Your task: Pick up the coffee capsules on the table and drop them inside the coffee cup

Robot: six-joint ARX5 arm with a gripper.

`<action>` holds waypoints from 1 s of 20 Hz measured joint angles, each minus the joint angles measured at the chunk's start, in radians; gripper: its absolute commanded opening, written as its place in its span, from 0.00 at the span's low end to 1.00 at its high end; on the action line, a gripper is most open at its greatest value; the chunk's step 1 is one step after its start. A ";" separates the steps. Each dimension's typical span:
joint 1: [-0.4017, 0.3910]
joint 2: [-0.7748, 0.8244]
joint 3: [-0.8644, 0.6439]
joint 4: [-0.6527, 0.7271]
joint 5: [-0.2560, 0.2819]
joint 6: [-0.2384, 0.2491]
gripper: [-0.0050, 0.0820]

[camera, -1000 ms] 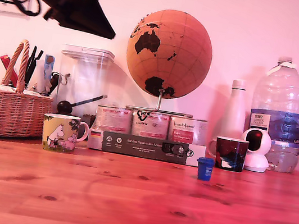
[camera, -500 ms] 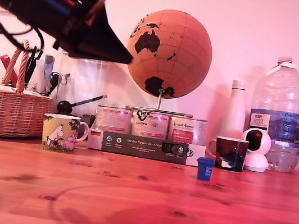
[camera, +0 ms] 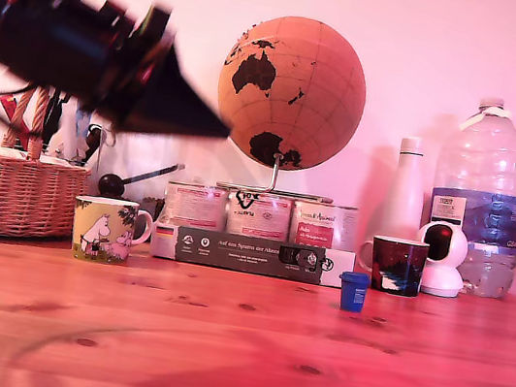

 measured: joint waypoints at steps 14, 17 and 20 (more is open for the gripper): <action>0.000 0.004 0.000 -0.021 -0.021 0.022 0.77; 0.000 0.046 0.000 0.022 -0.029 0.045 0.77; 0.000 0.109 0.000 0.072 -0.029 0.047 0.77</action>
